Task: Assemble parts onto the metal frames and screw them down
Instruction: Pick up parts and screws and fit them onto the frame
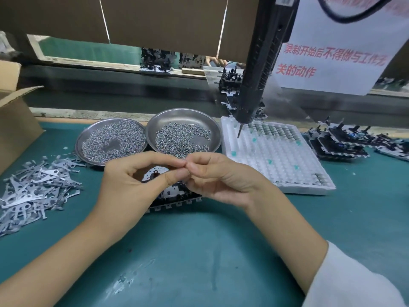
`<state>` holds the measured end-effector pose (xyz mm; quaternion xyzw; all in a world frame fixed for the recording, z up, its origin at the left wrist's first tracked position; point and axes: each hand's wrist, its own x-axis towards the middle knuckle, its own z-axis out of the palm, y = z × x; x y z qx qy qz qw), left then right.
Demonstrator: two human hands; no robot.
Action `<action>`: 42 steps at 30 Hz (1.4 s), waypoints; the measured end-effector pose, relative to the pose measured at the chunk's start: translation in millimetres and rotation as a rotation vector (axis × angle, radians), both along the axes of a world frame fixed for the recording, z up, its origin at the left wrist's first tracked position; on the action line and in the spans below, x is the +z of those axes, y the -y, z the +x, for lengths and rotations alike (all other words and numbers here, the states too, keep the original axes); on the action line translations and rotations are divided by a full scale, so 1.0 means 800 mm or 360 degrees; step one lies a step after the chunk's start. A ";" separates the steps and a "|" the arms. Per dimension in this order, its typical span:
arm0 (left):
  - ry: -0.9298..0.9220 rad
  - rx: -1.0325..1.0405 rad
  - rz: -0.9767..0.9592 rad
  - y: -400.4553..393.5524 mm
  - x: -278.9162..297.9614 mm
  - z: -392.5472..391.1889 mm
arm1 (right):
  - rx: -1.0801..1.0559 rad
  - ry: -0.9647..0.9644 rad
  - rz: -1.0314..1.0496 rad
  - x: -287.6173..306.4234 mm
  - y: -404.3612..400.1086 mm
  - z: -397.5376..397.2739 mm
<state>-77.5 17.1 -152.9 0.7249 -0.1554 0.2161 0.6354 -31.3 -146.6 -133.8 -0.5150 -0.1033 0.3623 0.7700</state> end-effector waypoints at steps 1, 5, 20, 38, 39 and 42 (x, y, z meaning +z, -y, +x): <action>-0.0044 -0.0023 -0.0059 0.000 0.000 0.000 | -0.0017 0.0089 -0.0048 0.004 0.006 0.000; -0.0185 -0.0005 -0.0245 -0.005 0.000 0.008 | -0.0222 0.0875 -0.0967 0.038 0.063 0.021; -0.0326 0.0217 -0.0386 -0.012 -0.018 0.021 | -0.0741 0.1706 -0.2751 0.001 0.209 0.137; -0.0231 0.0140 -0.0107 0.007 -0.024 0.008 | -0.0413 0.0995 -0.0816 -0.002 0.035 -0.018; -0.0198 0.0139 -0.0051 0.006 -0.026 0.007 | -0.0480 0.0936 -0.0723 -0.009 0.024 -0.017; -0.0105 0.0136 0.0049 0.003 -0.029 0.007 | -0.0547 0.0825 -0.0508 -0.022 0.004 -0.010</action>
